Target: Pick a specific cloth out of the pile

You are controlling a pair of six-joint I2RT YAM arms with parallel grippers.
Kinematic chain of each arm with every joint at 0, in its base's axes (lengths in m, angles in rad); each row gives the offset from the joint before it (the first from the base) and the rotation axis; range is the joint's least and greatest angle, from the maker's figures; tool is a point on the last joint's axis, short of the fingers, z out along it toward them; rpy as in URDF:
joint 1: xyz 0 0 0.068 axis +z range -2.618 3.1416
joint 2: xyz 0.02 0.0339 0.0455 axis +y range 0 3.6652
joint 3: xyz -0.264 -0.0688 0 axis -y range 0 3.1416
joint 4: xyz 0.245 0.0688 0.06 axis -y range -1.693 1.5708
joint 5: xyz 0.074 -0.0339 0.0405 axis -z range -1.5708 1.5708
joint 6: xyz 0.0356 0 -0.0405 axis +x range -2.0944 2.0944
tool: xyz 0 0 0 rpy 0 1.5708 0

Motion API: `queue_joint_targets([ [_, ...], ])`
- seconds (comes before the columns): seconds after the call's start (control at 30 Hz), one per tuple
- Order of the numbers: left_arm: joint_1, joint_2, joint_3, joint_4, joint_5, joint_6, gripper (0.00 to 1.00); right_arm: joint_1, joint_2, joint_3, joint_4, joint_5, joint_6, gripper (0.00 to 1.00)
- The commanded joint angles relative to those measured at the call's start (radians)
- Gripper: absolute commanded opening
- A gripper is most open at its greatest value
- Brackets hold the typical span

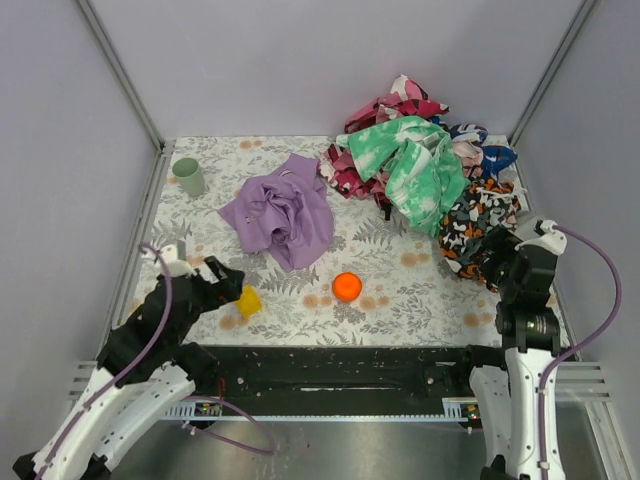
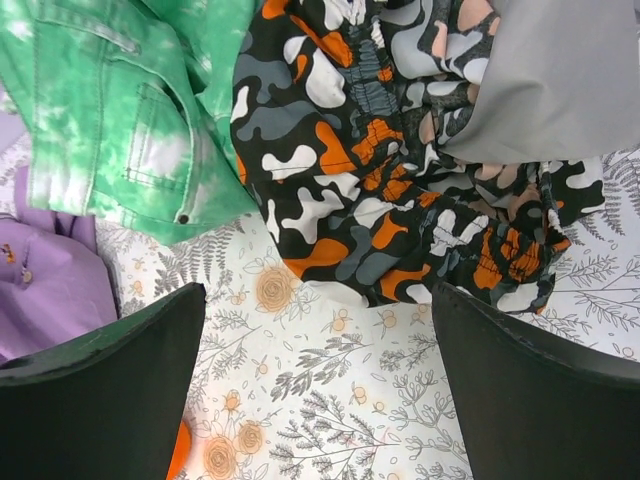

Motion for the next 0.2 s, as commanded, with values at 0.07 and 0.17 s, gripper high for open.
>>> queue_joint_targets([
  [0.07,0.0,-0.2,-0.018,0.051,-0.111,-0.096,0.99,-0.001,-0.108,-0.031,0.064,0.033,0.019,1.0],
  [0.17,0.0,-0.191,-0.015,0.057,-0.105,-0.087,0.99,-0.001,-0.117,-0.042,0.078,0.034,0.025,0.99],
])
